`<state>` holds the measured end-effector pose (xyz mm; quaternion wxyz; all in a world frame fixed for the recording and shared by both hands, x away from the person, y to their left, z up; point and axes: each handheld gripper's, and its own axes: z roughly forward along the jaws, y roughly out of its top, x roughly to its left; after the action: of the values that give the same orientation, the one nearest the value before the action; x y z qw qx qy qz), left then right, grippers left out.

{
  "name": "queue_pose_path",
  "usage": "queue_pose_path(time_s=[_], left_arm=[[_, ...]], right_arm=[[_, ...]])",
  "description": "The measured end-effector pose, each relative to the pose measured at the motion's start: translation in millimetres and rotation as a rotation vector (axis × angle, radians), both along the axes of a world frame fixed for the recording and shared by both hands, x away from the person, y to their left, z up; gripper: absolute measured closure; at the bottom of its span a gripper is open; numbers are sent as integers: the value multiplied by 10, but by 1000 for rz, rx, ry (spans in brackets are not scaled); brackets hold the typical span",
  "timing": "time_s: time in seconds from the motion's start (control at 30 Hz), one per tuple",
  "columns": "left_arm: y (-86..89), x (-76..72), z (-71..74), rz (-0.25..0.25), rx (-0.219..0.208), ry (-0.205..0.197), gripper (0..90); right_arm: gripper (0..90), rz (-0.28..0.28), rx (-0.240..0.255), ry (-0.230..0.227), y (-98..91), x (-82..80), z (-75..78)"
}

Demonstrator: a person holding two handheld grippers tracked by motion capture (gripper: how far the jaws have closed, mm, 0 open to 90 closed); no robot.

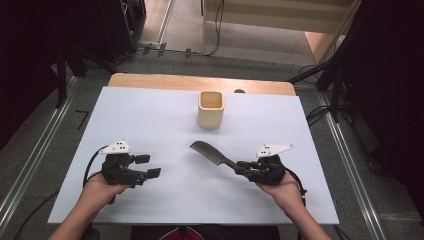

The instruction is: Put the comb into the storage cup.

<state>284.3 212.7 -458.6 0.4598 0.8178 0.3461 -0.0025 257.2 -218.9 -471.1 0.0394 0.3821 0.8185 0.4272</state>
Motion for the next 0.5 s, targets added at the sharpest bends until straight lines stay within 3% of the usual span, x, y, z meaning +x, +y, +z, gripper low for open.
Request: queue_pose_path(time_s=[0.23, 0.5], left_arm=[[-14, -1, 0, 5, 9, -1, 265], [-28, 9, 8, 16, -9, 21, 265]], right_arm=[[701, -33, 13, 24, 137, 13, 48], [701, -74, 4, -12, 302, 29, 104]])
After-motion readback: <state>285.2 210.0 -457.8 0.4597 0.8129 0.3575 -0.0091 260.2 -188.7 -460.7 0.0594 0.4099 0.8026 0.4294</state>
